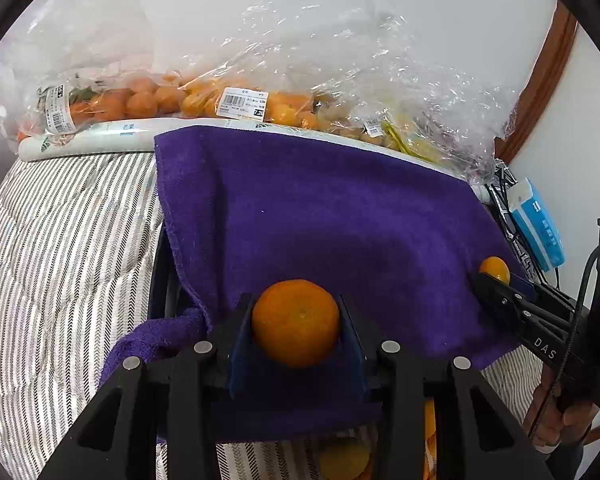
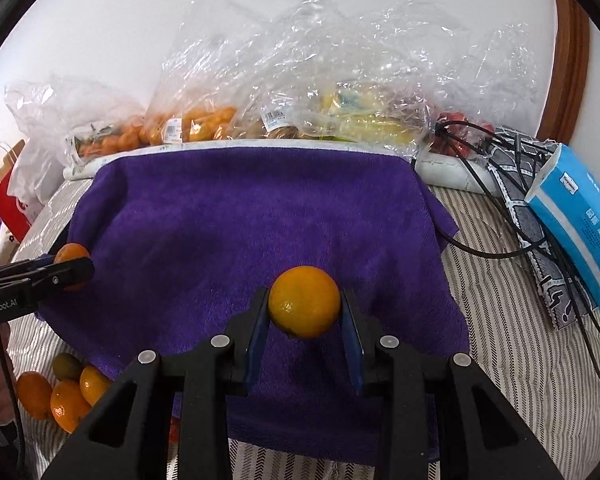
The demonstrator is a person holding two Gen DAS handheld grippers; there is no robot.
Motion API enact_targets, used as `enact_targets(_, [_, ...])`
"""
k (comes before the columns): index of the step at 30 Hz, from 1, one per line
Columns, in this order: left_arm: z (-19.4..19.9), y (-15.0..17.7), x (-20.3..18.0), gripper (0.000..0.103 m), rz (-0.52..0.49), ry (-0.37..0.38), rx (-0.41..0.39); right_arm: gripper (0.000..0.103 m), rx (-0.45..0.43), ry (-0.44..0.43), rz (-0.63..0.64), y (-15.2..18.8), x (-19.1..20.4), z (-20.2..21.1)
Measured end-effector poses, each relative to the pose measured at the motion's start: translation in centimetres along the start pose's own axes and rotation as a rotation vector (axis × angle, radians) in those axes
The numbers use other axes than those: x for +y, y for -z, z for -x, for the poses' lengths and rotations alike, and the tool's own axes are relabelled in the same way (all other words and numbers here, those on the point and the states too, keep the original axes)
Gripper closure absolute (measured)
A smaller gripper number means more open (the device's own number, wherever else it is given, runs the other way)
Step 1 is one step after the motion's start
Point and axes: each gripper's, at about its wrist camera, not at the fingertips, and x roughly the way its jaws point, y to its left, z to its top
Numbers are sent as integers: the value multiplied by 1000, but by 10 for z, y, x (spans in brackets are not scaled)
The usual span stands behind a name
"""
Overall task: Organize fruits
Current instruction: 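Carry the right tool's orange onto the purple towel while the left tool carries its orange there, then open the right tool to drop its orange on the towel while the left tool releases its orange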
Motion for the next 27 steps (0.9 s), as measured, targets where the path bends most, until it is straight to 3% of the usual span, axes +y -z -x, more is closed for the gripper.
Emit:
enact_targets(15, [-3,1,-3,64,-21,14,22,68,-23,19,40,0,7,6])
enact_targets(19, [-3,2,-6,64,-25,30,24,57,-34,14,34,-1,7,9])
enact_targets(22, [1,1,-7,64,-26,45,14,54,-59,5,21,-1,6,15])
enact_targets(23, [4,1,-7,63,-27,51,4,53,-66,1,17,-2,6,17])
enact_targets(25, [10,1,-8,50,-29,60,-13,52,-86,-1,9,-2,6,20])
enact_targets(27, [16,0,-9,46,-34,70,-40,52,-103,7,2,-2,6,23])
